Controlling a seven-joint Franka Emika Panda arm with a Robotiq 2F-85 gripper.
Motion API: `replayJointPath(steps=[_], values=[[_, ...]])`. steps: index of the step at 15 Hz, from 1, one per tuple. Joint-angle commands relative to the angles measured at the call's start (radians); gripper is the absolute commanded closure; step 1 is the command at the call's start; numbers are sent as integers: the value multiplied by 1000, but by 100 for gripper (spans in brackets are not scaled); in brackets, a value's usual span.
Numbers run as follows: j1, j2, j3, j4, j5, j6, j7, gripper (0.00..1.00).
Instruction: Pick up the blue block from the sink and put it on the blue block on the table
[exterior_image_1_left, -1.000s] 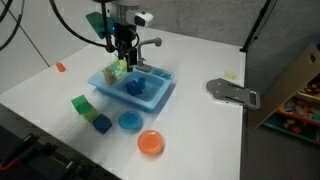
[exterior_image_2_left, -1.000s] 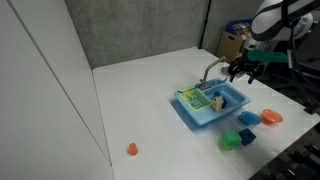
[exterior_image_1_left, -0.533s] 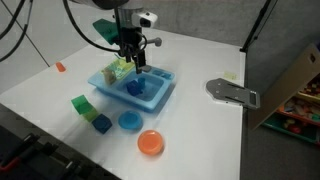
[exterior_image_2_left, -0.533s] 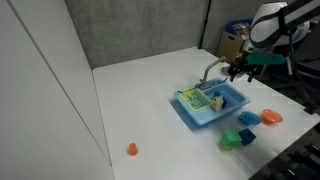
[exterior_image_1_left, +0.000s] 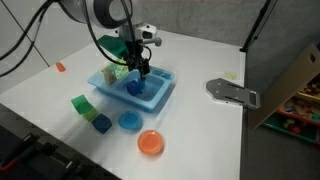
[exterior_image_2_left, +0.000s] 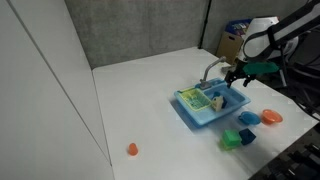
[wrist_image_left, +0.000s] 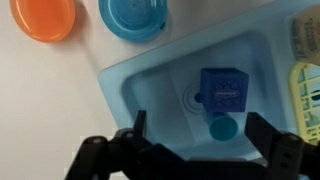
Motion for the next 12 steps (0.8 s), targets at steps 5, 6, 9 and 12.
replayJointPath(steps=[5, 6, 9, 12], values=[[-24, 74, 36, 56, 14, 42, -145, 0], [-24, 81, 39, 62, 17, 47, -149, 0], [-35, 104, 59, 90, 33, 43, -180, 0], [-49, 128, 81, 112, 54, 43, -218, 0]])
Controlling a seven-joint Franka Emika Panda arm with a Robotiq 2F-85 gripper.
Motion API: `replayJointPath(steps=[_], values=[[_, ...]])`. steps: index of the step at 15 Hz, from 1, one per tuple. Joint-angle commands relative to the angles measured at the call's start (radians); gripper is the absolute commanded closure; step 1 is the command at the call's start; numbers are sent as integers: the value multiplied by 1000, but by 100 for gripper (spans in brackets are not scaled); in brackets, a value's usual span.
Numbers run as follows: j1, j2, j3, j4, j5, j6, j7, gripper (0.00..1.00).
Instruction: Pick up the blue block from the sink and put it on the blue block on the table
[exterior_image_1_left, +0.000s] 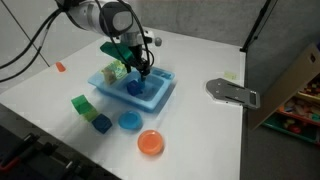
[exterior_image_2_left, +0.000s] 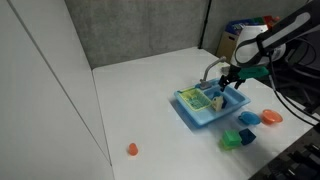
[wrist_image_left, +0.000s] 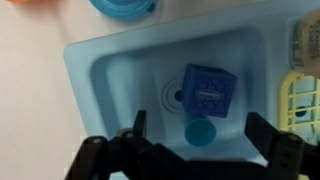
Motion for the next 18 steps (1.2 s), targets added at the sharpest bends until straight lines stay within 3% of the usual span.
replayJointPath(steps=[1, 18], values=[[-35, 43, 36, 51, 40, -1, -71, 0], [-60, 157, 69, 142, 133, -22, -76, 0]])
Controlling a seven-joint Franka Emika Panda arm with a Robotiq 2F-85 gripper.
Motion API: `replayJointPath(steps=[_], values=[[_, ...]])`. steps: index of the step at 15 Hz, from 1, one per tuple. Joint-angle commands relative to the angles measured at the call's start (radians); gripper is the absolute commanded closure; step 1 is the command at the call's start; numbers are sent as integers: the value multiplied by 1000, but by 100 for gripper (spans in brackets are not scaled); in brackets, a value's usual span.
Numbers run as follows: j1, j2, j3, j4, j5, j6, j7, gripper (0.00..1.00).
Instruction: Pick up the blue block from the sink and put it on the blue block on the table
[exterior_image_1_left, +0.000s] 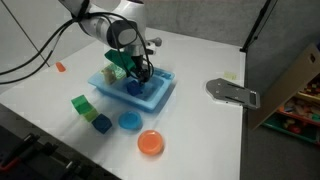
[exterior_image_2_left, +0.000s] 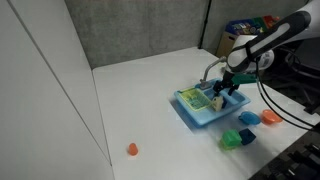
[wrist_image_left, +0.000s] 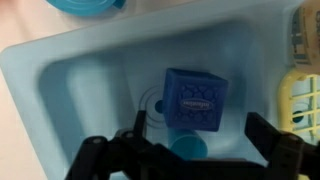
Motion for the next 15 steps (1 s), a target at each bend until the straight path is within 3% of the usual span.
replayJointPath(steps=[1, 15], values=[[-14, 36, 11, 58, 22, -23, -10, 0], [-10, 127, 18, 162, 21, -72, -6, 0]])
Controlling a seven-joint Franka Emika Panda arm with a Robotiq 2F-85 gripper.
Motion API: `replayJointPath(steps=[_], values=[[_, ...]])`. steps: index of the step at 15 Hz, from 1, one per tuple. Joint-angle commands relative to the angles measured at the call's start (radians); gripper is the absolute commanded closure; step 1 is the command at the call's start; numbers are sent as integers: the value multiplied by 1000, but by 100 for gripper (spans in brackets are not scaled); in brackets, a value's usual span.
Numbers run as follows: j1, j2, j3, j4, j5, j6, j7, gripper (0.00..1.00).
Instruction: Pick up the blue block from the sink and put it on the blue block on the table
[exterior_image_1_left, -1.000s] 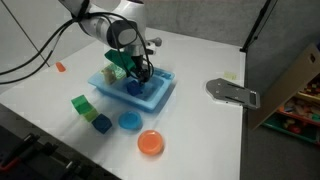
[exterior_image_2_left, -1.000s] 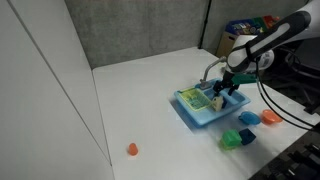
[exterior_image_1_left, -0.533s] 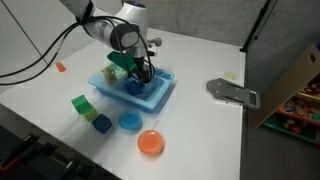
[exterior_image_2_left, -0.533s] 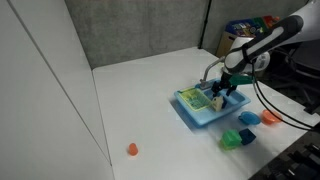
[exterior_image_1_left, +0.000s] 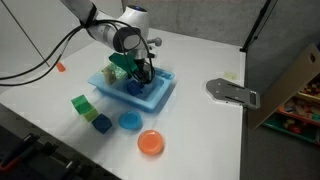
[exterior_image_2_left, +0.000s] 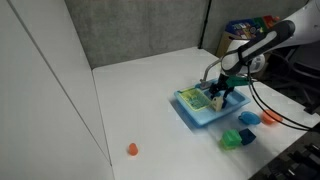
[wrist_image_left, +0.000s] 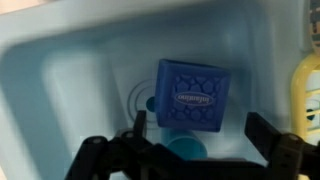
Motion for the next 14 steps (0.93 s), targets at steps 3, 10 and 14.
replayJointPath(steps=[3, 10, 14], values=[[-6, 30, 7, 58, 13, -67, -1, 26], [-15, -18, 10, 2, 23, -70, -8, 67], [-11, -81, 5, -64, 32, -53, -1, 69]])
